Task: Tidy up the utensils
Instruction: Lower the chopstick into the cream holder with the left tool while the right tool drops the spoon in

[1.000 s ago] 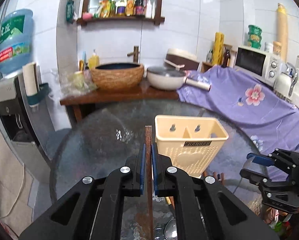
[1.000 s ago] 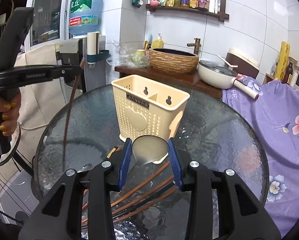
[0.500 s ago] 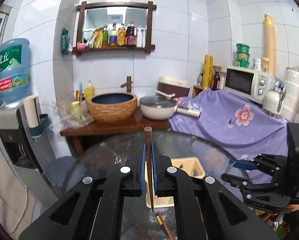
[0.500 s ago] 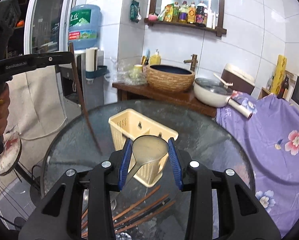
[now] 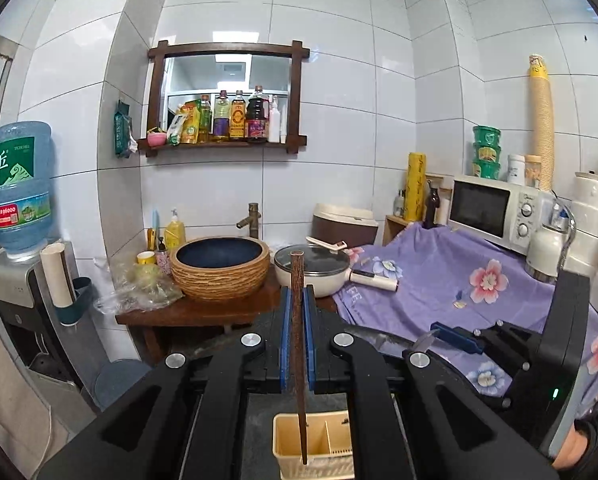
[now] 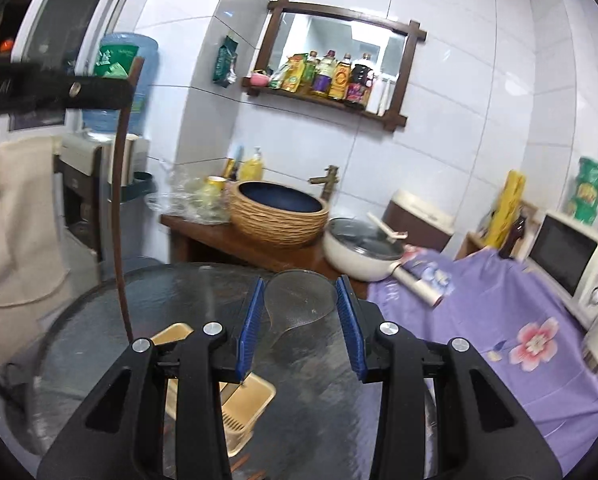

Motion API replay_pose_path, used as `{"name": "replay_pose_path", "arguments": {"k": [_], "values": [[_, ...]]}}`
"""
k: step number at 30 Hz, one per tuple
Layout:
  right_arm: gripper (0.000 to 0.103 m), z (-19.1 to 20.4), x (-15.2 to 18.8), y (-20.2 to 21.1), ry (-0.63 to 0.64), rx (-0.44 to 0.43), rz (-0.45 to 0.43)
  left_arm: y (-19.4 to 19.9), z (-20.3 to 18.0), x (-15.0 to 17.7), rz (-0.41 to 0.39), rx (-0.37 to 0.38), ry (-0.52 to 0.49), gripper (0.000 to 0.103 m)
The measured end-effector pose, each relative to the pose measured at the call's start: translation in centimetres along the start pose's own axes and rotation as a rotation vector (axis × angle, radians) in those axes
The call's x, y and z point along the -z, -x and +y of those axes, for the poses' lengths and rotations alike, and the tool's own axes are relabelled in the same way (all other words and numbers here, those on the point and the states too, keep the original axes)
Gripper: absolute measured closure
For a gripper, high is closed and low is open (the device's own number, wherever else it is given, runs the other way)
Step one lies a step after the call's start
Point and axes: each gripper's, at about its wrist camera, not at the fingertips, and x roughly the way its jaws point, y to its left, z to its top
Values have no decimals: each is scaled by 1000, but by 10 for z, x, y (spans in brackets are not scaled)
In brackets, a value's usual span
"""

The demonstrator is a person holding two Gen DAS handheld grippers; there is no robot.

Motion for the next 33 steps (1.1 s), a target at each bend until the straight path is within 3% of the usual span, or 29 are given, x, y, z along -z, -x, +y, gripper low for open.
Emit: {"name": "replay_pose_path", "arguments": {"k": [4, 10, 20, 33], "values": [[65, 12, 14, -19, 46, 44, 1, -24, 6, 13, 0, -4, 63, 97], [65, 26, 50, -43, 55, 22, 61, -53, 20, 55, 45, -10, 138, 97], [65, 44, 90, -66, 69, -30, 135, -79, 16, 115, 155, 5, 106, 97], [64, 46, 102, -70, 55, -40, 154, -95, 25, 144, 230, 15, 117, 98]]}}
